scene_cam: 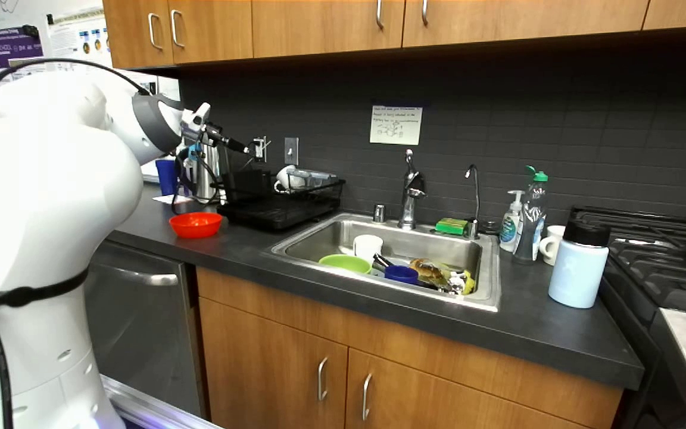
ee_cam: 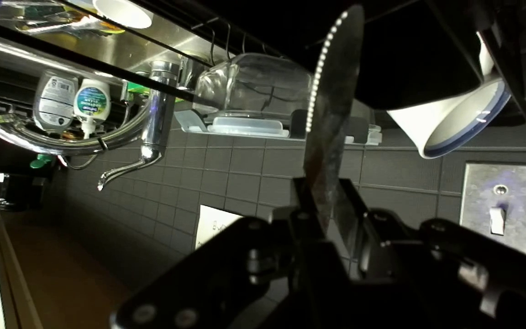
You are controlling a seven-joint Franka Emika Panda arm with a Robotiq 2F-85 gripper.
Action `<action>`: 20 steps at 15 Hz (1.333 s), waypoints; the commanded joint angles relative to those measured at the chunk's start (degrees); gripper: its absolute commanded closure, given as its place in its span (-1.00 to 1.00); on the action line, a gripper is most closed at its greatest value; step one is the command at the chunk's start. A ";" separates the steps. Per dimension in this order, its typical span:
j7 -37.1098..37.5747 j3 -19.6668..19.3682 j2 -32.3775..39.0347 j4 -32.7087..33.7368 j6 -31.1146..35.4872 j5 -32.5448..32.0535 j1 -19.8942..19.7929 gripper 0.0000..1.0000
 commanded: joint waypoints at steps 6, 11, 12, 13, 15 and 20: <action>-1.98 0.45 0.32 0.56 -2.30 -1.87 -0.74 0.91; -2.40 0.74 0.26 0.55 -2.13 -2.24 -0.83 -0.19; -2.49 0.73 0.26 0.56 -2.06 -2.27 -0.82 -0.34; -2.56 0.72 0.24 0.54 -2.04 -2.29 -0.81 -0.46; -2.62 0.71 0.19 0.42 -1.96 -2.33 -0.77 -0.75; -1.83 0.31 -1.40 0.29 -0.58 -3.25 0.16 -1.00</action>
